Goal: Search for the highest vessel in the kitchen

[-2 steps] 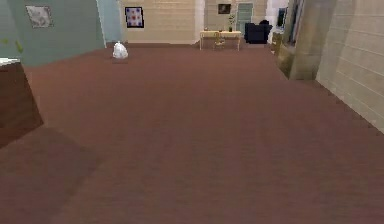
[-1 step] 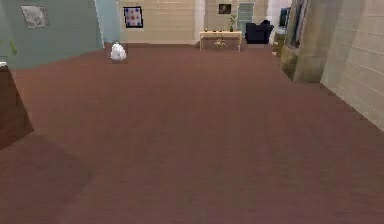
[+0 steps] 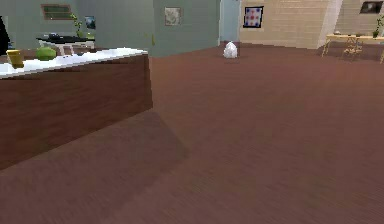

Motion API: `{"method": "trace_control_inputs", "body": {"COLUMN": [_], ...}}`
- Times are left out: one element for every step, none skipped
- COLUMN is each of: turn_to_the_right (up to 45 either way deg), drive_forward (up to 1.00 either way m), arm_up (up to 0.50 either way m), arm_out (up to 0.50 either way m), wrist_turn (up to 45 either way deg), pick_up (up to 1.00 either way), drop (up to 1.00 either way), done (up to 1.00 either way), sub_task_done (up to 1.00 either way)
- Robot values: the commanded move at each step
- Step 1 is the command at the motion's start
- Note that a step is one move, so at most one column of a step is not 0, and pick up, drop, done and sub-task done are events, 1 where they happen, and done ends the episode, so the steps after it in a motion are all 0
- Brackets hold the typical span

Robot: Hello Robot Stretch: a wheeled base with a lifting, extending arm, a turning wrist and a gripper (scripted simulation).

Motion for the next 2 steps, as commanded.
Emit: {"method": "trace_control_inputs", "body": {"turn_to_the_right": [0.0, -3.0], "drive_forward": [0.30, 0.00], "arm_up": [0.00, 0.00], "arm_out": [0.00, 0.00], "wrist_turn": [0.0, 0.0], "pick_up": [0.00, 0.00], "drop": [0.00, 0.00], "done": [0.00, 0.00], "sub_task_done": [0.00, 0.00]}}
